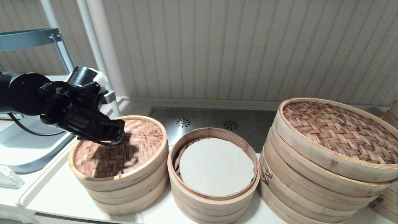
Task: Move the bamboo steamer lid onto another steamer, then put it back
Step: Pick up the steamer, then put the steamer
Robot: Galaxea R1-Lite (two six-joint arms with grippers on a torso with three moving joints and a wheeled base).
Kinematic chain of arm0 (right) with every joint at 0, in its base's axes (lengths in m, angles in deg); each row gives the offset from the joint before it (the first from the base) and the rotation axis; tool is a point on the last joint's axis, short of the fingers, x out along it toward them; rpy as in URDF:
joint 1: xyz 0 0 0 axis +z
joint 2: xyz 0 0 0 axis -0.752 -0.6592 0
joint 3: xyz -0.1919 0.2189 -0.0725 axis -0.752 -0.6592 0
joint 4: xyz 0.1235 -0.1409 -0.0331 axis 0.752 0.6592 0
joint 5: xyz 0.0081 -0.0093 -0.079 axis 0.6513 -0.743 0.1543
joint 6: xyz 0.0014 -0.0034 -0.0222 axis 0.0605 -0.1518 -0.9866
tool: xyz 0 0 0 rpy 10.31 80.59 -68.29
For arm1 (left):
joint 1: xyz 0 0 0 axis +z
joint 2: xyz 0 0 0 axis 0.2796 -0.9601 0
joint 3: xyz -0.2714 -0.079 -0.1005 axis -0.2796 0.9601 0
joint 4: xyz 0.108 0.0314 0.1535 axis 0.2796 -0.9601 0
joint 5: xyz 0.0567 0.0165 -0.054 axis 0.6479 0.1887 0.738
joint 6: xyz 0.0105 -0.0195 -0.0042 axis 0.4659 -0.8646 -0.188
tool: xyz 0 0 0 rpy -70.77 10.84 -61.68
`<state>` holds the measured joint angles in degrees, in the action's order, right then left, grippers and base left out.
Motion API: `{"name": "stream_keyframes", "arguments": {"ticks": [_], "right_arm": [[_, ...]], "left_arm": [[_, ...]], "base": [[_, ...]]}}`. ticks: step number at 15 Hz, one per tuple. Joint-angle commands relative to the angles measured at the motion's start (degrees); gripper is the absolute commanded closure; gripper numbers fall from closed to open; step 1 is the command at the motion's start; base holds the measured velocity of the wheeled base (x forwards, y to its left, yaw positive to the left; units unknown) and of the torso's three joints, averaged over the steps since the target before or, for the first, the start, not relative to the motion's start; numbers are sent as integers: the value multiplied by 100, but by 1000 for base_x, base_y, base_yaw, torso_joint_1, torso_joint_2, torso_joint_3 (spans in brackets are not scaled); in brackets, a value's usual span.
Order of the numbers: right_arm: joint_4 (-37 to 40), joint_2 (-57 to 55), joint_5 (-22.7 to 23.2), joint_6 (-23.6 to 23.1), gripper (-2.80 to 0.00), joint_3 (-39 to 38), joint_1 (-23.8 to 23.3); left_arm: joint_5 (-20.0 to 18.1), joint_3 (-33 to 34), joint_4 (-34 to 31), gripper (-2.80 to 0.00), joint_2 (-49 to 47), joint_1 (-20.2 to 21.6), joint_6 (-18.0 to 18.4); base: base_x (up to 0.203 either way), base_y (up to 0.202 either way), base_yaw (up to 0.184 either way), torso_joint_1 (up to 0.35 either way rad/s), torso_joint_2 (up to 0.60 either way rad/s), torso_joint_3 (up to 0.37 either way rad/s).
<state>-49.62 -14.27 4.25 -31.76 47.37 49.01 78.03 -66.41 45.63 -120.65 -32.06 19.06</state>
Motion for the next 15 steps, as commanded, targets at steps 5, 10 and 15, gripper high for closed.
{"name": "stream_keyframes", "arguments": {"ticks": [5, 10, 15], "right_arm": [[-4, 3, 2, -3, 0, -141, 2], [-4, 3, 2, -3, 0, -141, 2], [-4, 3, 2, -3, 0, -141, 2]], "left_arm": [[28, -202, -81, 0, 253, -6, -30], [28, -255, -125, 0, 528, -140, -30], [19, -416, -220, 0, 778, -551, -155]], "base": [[0, 0, 0, 0, 0, 0], [0, 0, 0, 0, 0, 0], [0, 0, 0, 0, 0, 0]]}}
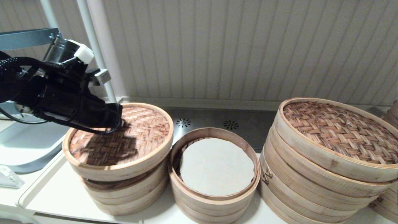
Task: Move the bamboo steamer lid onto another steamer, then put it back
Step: Put the steamer
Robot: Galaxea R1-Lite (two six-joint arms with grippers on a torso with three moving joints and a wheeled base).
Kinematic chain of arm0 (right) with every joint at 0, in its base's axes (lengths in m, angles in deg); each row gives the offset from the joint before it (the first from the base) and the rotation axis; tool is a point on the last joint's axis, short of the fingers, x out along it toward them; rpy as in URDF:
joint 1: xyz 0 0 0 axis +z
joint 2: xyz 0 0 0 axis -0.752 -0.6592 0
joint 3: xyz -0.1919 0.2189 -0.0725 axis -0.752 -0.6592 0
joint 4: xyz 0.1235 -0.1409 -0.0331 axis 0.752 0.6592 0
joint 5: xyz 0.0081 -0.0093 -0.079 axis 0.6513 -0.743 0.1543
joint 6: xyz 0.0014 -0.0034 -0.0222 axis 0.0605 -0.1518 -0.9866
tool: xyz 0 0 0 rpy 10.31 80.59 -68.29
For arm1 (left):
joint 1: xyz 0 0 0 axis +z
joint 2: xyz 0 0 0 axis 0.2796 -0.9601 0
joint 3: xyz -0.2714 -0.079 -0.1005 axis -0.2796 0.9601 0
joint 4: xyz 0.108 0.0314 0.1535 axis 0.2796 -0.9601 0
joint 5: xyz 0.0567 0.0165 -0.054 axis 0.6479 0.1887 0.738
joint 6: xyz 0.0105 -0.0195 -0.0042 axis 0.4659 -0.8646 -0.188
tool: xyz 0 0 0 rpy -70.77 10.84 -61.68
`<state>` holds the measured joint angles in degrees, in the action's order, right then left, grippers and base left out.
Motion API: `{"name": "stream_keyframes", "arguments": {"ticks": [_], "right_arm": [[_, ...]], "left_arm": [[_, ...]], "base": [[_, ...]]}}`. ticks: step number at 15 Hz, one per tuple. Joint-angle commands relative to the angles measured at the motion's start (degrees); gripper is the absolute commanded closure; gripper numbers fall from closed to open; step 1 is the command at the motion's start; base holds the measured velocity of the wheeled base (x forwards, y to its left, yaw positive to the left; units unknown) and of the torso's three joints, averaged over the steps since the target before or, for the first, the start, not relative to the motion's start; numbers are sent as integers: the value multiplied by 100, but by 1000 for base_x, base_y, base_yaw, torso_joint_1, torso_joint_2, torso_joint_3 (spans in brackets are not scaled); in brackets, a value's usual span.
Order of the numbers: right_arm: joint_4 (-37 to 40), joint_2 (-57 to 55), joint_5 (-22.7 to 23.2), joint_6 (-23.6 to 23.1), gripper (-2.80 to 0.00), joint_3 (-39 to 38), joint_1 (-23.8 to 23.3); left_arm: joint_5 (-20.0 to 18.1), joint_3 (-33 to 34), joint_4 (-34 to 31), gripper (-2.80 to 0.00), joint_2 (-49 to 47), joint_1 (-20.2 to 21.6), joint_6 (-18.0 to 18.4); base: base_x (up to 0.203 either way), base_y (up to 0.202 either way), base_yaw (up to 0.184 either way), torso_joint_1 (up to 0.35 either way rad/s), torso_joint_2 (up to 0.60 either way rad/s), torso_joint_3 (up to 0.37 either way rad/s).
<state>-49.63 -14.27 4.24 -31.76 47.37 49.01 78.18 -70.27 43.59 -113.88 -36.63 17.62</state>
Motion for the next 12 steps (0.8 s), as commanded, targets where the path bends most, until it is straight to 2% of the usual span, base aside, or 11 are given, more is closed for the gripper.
{"name": "stream_keyframes", "arguments": {"ticks": [1, 4, 9, 12], "right_arm": [[0, 3, 4, -3, 0, -141, 2], [-4, 3, 4, -3, 0, -141, 2], [-4, 3, 4, -3, 0, -141, 2], [-4, -3, 4, -3, 0, -141, 2]], "left_arm": [[6, -102, -27, 0, 111, -263, -86], [13, -350, -67, 0, 57, -596, -248], [20, -654, -123, 0, -154, -891, -378], [200, -740, -79, 0, -291, -1136, -442]], "base": [[0, 0, 0, 0, 0, 0], [0, 0, 0, 0, 0, 0], [0, 0, 0, 0, 0, 0], [0, 0, 0, 0, 0, 0]]}}
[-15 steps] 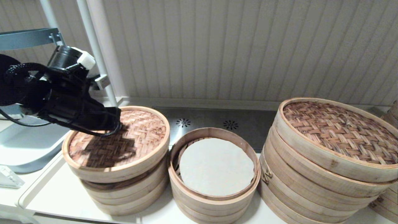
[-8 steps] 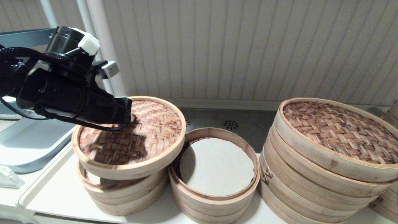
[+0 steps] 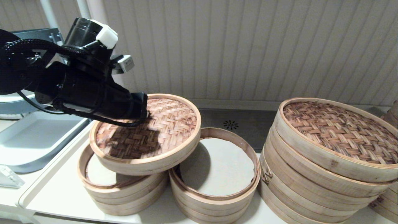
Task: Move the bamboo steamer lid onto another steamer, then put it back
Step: Put the steamer
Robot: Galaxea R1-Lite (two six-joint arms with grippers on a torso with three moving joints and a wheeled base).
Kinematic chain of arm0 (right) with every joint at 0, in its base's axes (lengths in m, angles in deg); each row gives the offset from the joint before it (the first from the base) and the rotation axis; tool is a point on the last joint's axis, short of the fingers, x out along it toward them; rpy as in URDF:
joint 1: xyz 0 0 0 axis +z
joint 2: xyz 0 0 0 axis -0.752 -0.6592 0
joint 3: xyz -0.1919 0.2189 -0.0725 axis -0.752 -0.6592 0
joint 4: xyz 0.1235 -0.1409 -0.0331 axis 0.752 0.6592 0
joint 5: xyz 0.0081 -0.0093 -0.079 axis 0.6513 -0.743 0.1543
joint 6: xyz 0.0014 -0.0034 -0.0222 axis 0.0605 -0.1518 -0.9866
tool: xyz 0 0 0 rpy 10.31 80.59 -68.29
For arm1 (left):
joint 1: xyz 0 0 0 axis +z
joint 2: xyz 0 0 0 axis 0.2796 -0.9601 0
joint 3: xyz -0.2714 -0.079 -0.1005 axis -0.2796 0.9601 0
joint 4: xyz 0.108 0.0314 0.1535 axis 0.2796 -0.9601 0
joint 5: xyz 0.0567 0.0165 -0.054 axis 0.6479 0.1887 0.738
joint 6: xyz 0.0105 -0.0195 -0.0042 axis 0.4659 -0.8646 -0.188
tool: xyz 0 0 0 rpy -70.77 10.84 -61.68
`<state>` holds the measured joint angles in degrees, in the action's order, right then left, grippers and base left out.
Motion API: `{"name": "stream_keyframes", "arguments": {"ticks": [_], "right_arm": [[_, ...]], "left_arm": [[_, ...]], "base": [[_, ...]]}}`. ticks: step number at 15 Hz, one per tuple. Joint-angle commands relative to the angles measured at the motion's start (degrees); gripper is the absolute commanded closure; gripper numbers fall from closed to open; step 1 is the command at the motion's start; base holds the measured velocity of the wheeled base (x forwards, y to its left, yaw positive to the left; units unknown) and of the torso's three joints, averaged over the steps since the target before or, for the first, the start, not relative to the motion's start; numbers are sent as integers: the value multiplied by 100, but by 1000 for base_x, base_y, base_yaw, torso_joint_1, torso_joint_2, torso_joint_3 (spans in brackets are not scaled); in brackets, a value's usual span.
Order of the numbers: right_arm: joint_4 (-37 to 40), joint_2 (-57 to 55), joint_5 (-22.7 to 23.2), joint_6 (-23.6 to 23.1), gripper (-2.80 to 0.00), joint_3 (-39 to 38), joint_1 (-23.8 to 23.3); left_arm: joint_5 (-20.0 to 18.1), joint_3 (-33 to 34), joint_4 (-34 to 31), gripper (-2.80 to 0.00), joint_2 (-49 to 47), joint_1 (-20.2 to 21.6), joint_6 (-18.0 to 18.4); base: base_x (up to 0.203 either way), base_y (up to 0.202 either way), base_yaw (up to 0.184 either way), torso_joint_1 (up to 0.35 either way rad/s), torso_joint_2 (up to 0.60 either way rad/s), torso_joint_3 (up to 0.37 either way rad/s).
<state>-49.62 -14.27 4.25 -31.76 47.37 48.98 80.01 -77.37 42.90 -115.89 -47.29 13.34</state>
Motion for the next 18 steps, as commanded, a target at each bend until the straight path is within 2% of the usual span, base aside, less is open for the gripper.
{"name": "stream_keyframes", "arguments": {"ticks": [1, 5, 12, 18], "right_arm": [[-4, 0, 2, -3, 0, -141, 4], [-4, 2, 2, -3, 0, -141, 0], [0, 3, 2, -3, 0, -141, 3], [-4, 3, 2, -3, 0, -141, -4]], "left_arm": [[46, -53, -5, 0, -128, -206, -29], [207, -232, 25, 0, -398, -622, -157], [225, -482, 42, 0, -841, -1171, -345], [317, -812, 34, 0, -1181, -1484, -504]], "base": [[0, 0, 0, 0, 0, 0], [0, 0, 0, 0, 0, 0], [0, 0, 0, 0, 0, 0], [0, 0, 0, 0, 0, 0]]}}
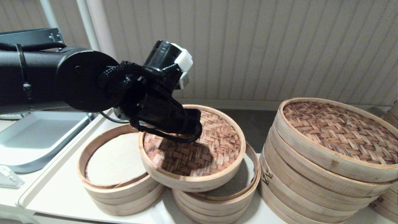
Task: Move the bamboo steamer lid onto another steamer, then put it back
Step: Put the steamer
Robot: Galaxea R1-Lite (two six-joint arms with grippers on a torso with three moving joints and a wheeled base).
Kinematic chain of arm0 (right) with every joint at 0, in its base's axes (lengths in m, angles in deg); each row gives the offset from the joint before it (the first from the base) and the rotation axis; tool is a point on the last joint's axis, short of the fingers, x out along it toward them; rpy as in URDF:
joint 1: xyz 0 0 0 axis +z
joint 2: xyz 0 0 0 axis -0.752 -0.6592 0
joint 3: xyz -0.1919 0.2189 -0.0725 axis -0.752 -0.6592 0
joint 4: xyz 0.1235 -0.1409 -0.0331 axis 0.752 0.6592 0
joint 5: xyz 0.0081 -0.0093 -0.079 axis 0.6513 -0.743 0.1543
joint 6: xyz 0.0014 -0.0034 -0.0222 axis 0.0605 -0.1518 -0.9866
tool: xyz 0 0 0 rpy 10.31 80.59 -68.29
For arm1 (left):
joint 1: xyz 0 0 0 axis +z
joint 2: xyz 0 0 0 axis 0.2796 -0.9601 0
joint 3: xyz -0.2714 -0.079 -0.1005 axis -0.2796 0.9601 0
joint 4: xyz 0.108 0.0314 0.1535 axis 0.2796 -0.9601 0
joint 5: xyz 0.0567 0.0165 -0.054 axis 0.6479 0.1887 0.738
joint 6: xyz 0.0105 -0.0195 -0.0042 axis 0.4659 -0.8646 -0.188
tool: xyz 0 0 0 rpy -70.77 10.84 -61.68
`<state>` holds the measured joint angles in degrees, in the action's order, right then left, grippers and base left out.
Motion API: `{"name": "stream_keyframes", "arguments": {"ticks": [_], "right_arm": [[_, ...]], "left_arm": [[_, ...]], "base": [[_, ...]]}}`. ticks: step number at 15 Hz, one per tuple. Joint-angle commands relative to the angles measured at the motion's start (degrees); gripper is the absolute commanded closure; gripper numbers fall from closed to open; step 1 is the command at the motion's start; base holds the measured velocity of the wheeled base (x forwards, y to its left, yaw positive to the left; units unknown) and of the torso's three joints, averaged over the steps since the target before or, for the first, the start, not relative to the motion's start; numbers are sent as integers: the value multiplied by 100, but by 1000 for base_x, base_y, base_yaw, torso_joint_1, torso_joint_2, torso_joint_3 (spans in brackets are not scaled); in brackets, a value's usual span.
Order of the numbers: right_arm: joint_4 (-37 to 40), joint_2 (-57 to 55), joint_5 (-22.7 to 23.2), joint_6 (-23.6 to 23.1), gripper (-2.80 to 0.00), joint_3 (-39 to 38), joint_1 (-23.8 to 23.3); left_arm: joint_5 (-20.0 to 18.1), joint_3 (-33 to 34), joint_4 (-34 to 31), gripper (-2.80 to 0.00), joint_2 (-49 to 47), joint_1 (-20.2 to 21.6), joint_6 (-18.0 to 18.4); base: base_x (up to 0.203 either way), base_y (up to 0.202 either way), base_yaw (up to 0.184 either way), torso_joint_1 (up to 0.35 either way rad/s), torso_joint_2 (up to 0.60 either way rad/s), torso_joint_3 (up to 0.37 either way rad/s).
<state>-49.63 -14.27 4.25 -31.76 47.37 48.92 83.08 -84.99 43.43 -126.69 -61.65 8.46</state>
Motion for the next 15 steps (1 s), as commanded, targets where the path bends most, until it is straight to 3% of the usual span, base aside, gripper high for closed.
{"name": "stream_keyframes", "arguments": {"ticks": [1, 15], "right_arm": [[-3, 3, 2, -3, 0, -141, 2], [-3, 3, 2, -3, 0, -141, 2]], "left_arm": [[15, -94, -27, 0, -127, -91, -15], [198, -374, 15, 0, -732, -512, -199]], "base": [[0, 0, 0, 0, 0, 0], [0, 0, 0, 0, 0, 0]]}}
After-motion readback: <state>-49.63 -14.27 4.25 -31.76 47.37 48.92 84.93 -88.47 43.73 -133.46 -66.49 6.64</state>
